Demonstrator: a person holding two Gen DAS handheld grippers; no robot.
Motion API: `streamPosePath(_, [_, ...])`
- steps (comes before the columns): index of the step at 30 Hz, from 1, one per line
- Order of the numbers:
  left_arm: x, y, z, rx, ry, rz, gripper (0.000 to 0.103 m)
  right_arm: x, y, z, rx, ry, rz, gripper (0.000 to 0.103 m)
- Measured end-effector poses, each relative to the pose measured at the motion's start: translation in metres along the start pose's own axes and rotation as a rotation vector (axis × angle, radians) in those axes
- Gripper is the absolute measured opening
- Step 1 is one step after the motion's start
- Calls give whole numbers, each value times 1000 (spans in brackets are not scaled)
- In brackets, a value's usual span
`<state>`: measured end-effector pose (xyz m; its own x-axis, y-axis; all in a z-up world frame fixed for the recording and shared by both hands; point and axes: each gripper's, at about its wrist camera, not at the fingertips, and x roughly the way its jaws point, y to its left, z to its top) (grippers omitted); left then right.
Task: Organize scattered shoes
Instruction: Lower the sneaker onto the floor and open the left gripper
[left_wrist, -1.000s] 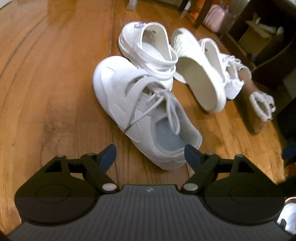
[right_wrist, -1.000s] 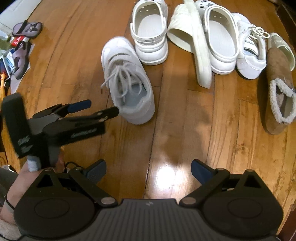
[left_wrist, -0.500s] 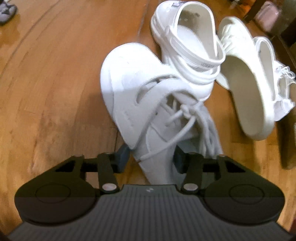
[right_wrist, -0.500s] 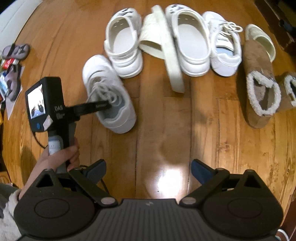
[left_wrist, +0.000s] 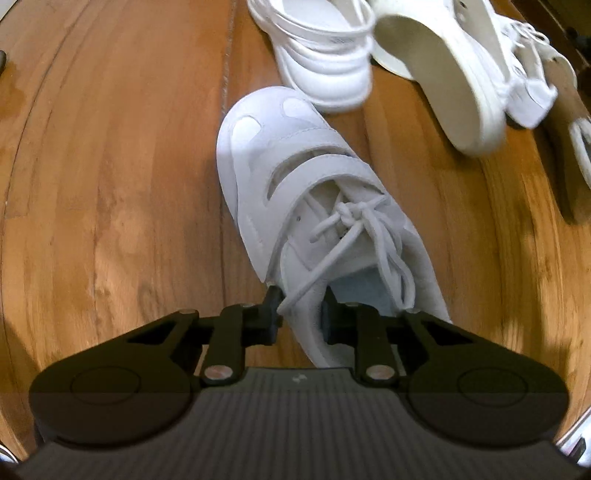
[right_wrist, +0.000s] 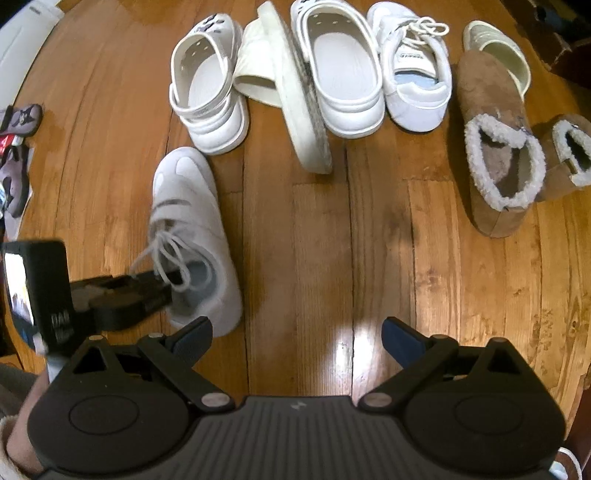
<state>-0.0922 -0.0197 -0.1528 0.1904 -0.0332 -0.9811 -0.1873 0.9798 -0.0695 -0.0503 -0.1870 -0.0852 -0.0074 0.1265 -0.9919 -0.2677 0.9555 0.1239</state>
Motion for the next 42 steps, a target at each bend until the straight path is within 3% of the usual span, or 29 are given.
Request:
streamPosePath(2, [-14, -10, -12, 32, -23, -2, 13, 1, 3, -3, -22, 3, 8, 99])
streamPosePath(3, [-20, -13, -16, 41, -29, -14, 2, 1, 4, -4, -33, 3, 13, 99])
streamPosePath(5, [-31, -19, -20, 56, -37, -44, 2, 3, 6, -5, -47, 7, 16, 99])
streamPosePath(8, [-42, -32, -29, 107, -62, -4, 2, 4, 5, -4, -49, 12, 5, 99])
streamPosePath(11, [-29, -25, -26, 57, -51, 22, 5, 5, 4, -3, -37, 13, -1, 99])
streamPosePath(13, [-17, -18, -23, 25, -59, 36, 18, 3, 3, -3, -31, 8, -1, 99])
streamPosePath(15, [-8, -15, -23, 20, -85, 76, 50, 1, 3, -3, -29, 0, -6, 99])
streamPosePath(16, [-1, -15, -22, 16, -88, 91, 54, -1, 3, -3, -30, -3, -7, 99])
streamPosePath(18, [13, -14, -19, 8, -87, 120, 78, -3, 5, -2, -32, -9, -5, 99])
streamPosePath(19, [19, -14, -18, 3, -86, 134, 80, -4, 5, -2, -33, -11, -4, 99])
streamPosePath(20, [26, -13, -17, -1, -86, 148, 80, -5, 7, -1, -35, -14, -1, 99])
streamPosePath(22, [40, -13, -14, -9, -85, 177, 68, -5, 8, -1, -37, -15, 0, 99])
streamPosePath(23, [40, -13, -12, -16, -70, 145, 39, -5, 8, -1, -38, -15, -1, 99])
streamPosePath(25, [37, -17, -8, -4, -36, 84, 32, -5, 8, -1, -43, -13, -4, 99])
streamPosePath(29, [25, -32, -20, 79, 14, 19, 28, -8, 4, -3, -41, -12, -3, 99])
streamPosePath(37, [-4, -67, -64, 210, 19, -43, 18, 5, -9, -6, -33, 33, -30, 99])
streamPosePath(39, [-8, -70, -66, 239, 58, -54, 18, 8, -8, -6, -43, 40, -39, 99])
streamPosePath(40, [-10, -70, -67, 253, 80, -59, 20, 9, -7, -6, -52, 41, -39, 99])
streamPosePath(42, [-17, -71, -65, 295, 121, -66, 48, 9, 1, -7, -101, 40, -30, 98])
